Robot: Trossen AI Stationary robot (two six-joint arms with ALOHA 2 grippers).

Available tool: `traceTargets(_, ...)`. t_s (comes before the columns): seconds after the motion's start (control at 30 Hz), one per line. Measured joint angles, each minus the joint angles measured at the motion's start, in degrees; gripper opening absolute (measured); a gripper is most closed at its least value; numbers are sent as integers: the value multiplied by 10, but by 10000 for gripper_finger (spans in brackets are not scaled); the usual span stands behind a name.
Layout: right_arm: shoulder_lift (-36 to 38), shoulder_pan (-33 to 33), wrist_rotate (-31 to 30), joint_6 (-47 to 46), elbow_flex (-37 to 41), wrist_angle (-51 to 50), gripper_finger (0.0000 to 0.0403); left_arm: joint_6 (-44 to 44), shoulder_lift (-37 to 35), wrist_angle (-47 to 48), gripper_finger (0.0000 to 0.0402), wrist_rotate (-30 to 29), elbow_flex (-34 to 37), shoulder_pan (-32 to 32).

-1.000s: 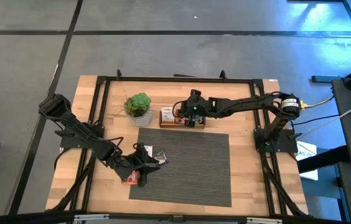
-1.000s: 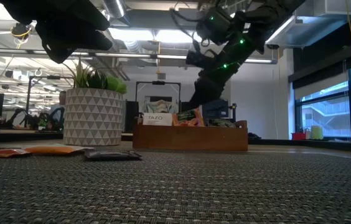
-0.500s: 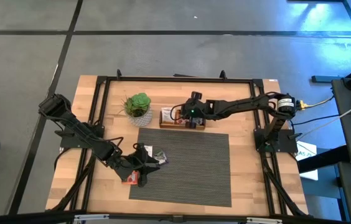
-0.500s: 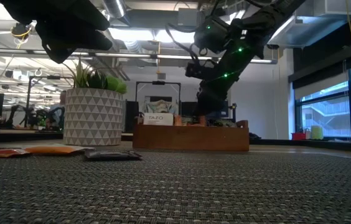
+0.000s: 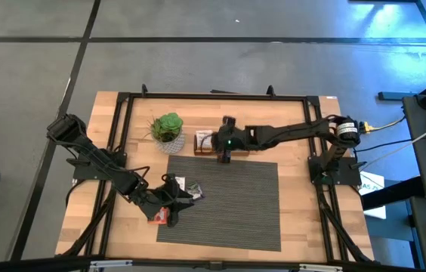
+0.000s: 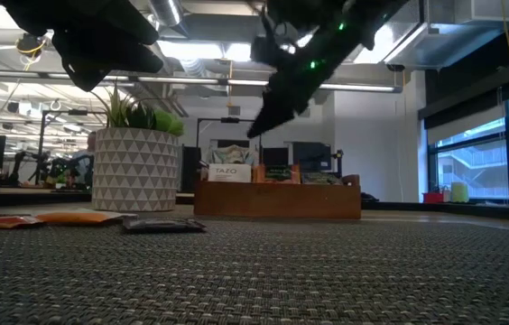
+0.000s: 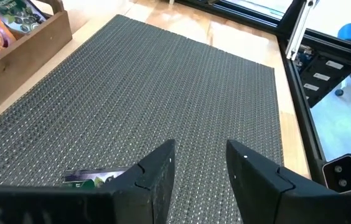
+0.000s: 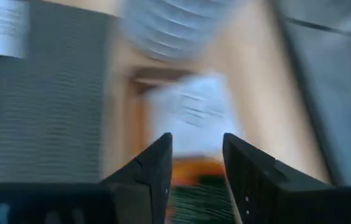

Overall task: Pick & Place Tea
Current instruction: Put the blue tea bag into the right section of the wooden organizer

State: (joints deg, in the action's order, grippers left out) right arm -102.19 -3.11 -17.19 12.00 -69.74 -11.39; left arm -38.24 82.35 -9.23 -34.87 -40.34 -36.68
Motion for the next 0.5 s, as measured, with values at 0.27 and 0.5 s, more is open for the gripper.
traceTargets(0.27,0,66,171,-54,-2,9,144,-15,32,-44,139,0,0,-9)
traceTargets(0.5,0,104,194,-54,-2,23,144,-17,107,-66,133,24,0,-7)
